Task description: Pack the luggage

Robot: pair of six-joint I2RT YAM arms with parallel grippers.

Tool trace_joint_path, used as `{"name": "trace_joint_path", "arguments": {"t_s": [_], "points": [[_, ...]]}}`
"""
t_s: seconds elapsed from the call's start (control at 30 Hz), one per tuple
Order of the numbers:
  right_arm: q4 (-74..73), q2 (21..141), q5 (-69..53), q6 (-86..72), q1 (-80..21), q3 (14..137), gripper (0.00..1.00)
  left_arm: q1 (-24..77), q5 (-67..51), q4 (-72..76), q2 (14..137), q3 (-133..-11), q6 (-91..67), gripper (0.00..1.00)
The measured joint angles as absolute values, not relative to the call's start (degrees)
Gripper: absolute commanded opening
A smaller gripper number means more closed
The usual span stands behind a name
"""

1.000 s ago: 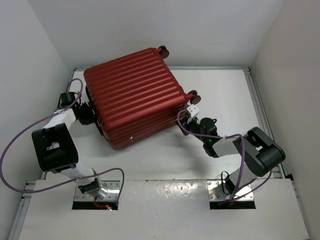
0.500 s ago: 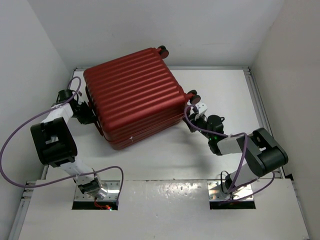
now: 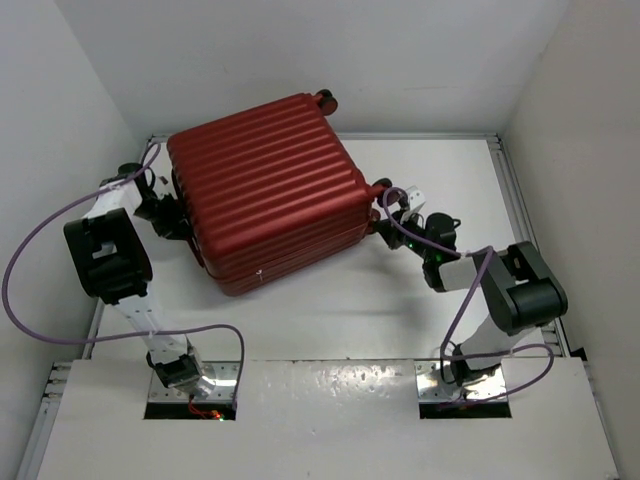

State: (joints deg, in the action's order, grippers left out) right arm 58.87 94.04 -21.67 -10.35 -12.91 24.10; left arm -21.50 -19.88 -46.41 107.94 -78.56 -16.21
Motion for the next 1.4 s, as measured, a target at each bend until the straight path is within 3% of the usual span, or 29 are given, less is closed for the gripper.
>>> {"name": "trace_joint_path", "arguments": {"t_s": [0.6,1.4], "points": [[60.9,112.6,-33.7,-15.1,-7.3,44.2,0.0,-20.6,-21.9,-48.6,119.5,-94.7,-13.5,0.0],[56.8,145.6,-37.4,-21.3,-7.5,93.8,0.0,-18.3,-20.8,-45.9,125.2,-103.0,-12.1,0.0]]}}
